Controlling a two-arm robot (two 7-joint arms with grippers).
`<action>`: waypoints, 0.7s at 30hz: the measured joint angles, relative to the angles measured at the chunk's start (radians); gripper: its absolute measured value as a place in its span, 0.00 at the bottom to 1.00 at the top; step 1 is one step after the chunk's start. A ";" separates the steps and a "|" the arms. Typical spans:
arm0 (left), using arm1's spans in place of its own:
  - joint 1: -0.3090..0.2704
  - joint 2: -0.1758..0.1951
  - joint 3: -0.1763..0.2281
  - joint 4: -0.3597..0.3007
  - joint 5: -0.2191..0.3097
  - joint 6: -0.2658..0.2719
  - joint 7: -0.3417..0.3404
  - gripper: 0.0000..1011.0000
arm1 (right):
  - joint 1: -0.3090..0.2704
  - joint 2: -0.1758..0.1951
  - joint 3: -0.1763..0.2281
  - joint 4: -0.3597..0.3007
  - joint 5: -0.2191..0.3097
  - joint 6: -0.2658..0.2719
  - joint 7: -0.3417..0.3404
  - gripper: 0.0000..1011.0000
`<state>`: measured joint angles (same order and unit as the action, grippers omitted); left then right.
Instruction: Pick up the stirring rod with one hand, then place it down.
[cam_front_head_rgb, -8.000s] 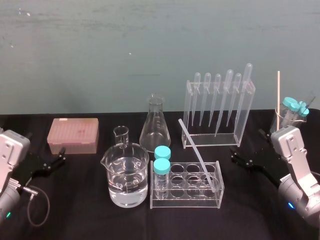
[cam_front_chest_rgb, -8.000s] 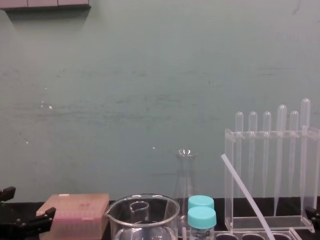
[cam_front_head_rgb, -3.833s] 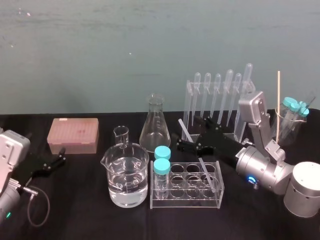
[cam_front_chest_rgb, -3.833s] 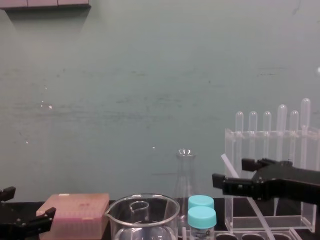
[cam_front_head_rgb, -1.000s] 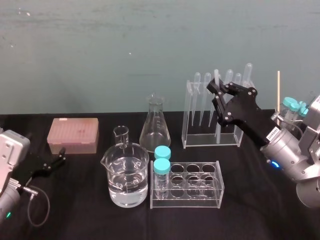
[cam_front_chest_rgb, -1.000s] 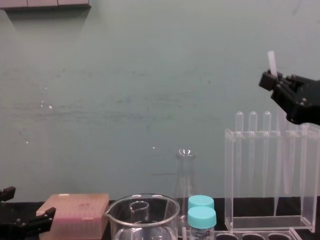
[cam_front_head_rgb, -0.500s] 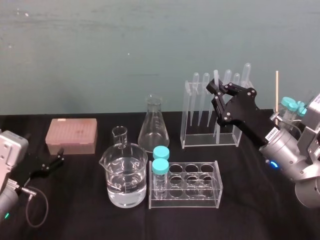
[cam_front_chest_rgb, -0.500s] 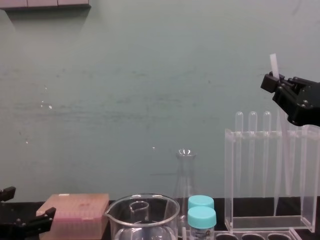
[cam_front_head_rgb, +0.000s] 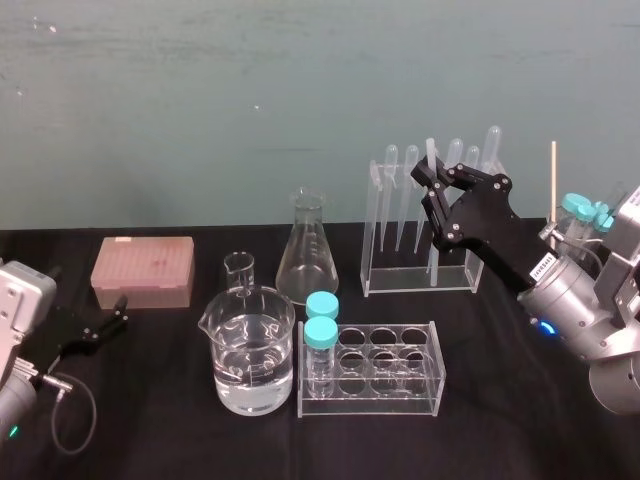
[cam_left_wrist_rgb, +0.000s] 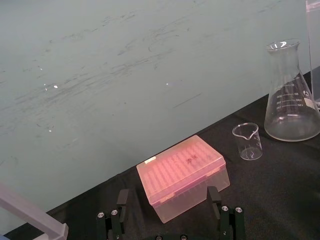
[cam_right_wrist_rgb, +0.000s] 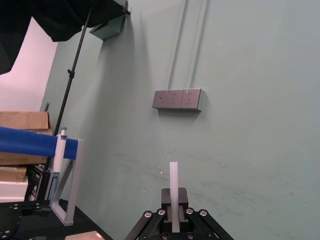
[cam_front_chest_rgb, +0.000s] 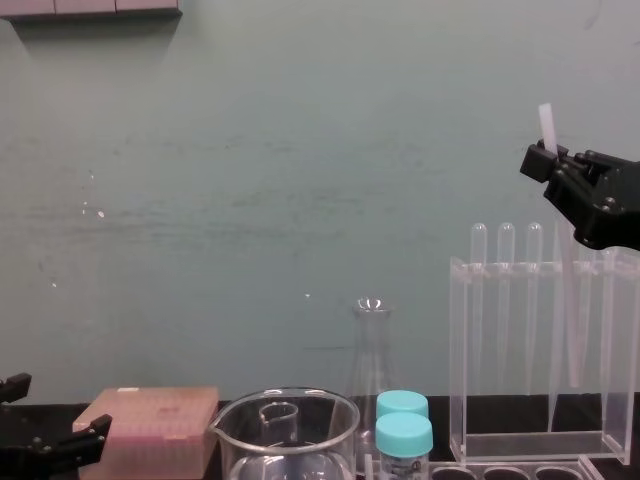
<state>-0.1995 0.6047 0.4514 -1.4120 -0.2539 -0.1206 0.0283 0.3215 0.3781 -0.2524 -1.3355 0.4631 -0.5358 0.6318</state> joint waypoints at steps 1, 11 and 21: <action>0.000 0.000 0.000 0.000 0.000 0.000 0.000 0.99 | 0.000 0.000 0.000 0.000 0.000 0.000 0.000 0.07; 0.000 0.000 0.000 0.000 0.000 0.000 0.000 0.99 | 0.000 0.000 0.000 0.000 0.001 -0.001 0.002 0.07; 0.000 0.000 0.000 0.000 0.000 0.000 0.000 0.99 | 0.000 0.000 0.000 0.000 0.002 -0.002 0.002 0.07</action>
<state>-0.1995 0.6047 0.4513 -1.4120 -0.2539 -0.1205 0.0283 0.3219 0.3781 -0.2526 -1.3355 0.4648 -0.5376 0.6340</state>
